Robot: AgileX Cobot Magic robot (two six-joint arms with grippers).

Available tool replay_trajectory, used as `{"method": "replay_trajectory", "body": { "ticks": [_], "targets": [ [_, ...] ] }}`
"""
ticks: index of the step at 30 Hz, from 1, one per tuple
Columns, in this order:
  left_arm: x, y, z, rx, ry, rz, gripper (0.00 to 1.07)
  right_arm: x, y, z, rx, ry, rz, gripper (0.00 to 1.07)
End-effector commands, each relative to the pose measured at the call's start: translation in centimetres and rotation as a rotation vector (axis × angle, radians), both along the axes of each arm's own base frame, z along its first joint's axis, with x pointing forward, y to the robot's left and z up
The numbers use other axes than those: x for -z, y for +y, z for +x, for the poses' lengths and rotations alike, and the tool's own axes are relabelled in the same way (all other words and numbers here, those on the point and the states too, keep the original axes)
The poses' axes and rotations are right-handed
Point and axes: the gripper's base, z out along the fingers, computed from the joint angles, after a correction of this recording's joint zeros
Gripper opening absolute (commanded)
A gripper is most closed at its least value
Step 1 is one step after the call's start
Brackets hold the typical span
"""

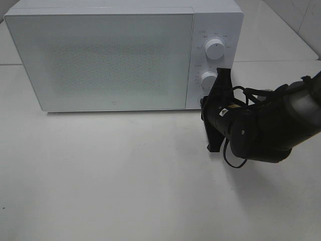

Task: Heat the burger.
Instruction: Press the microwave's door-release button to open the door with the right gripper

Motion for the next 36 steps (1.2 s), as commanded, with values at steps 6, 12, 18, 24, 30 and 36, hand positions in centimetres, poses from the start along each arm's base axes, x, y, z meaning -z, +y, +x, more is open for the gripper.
{"method": "replay_trajectory", "body": {
  "ticks": [6, 12, 18, 24, 30, 36],
  "targets": [
    [0.1, 0.0, -0.3, 0.006, -0.025, -0.004, 0.98, 0.9, -0.1, 1.9, 0.026, 0.004, 0.008, 0.0],
    [0.1, 0.0, -0.3, 0.006, -0.025, -0.004, 0.98, 1.2, 0.0, 2.7, 0.042, 0.003, 0.014, 0.0],
    [0.1, 0.0, -0.3, 0.006, -0.025, -0.004, 0.98, 1.9, 0.3, 3.2, 0.052, 0.011, 0.016, 0.0],
    [0.1, 0.0, -0.3, 0.006, -0.025, -0.004, 0.98, 1.7, 0.0, 3.4, 0.084, -0.029, 0.014, 0.0],
    [0.1, 0.0, -0.3, 0.006, -0.025, -0.004, 0.98, 1.5, 0.1, 4.0, 0.101, -0.064, 0.019, 0.0],
    [0.1, 0.0, -0.3, 0.006, -0.025, -0.004, 0.98, 1.1, 0.3, 4.7, 0.109, -0.119, 0.009, 0.0]
  ]
}}
